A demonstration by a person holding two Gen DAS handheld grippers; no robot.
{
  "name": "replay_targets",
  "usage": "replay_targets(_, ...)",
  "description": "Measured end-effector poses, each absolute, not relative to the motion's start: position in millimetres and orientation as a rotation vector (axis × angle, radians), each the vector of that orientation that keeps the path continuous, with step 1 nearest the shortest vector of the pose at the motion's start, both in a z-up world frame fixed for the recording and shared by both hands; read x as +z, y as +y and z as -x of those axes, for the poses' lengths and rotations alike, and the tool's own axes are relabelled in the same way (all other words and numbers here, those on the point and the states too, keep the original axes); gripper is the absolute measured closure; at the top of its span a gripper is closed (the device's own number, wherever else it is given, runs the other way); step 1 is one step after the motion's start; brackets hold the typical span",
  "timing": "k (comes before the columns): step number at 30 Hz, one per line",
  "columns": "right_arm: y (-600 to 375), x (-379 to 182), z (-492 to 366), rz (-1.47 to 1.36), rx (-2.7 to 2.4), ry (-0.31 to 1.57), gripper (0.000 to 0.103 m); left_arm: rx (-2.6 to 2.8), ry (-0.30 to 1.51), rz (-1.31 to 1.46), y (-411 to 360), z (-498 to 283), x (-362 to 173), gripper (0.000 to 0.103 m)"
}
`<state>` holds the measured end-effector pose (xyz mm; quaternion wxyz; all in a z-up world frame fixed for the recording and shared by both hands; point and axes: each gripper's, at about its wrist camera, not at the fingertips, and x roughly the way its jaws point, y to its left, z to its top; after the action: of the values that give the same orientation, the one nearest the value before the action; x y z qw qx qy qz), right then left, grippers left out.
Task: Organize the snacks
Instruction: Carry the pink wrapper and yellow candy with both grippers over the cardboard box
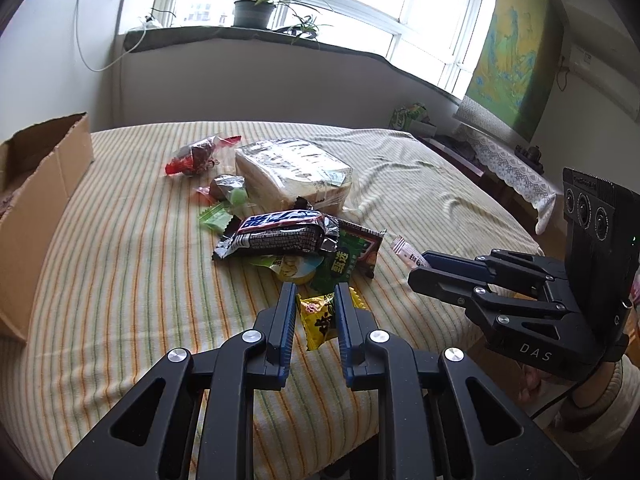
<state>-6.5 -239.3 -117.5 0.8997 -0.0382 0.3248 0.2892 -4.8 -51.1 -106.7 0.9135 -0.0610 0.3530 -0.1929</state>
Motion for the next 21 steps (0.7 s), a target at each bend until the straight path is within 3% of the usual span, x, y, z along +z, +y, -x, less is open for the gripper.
replay_targets(9, -222.8, -92.4, -0.4, 0.046, 0.614, 0.616, 0.081, -0.373, 0.655, 0.132, -39.0, 8.5, -84.6, 0.086)
replay_targets(21, -160.1, 4.0, -5.5, 0.176, 0.625, 0.408, 0.081, -0.318, 0.425, 0.139, 15.6, 5.6, 0.2, 0.086)
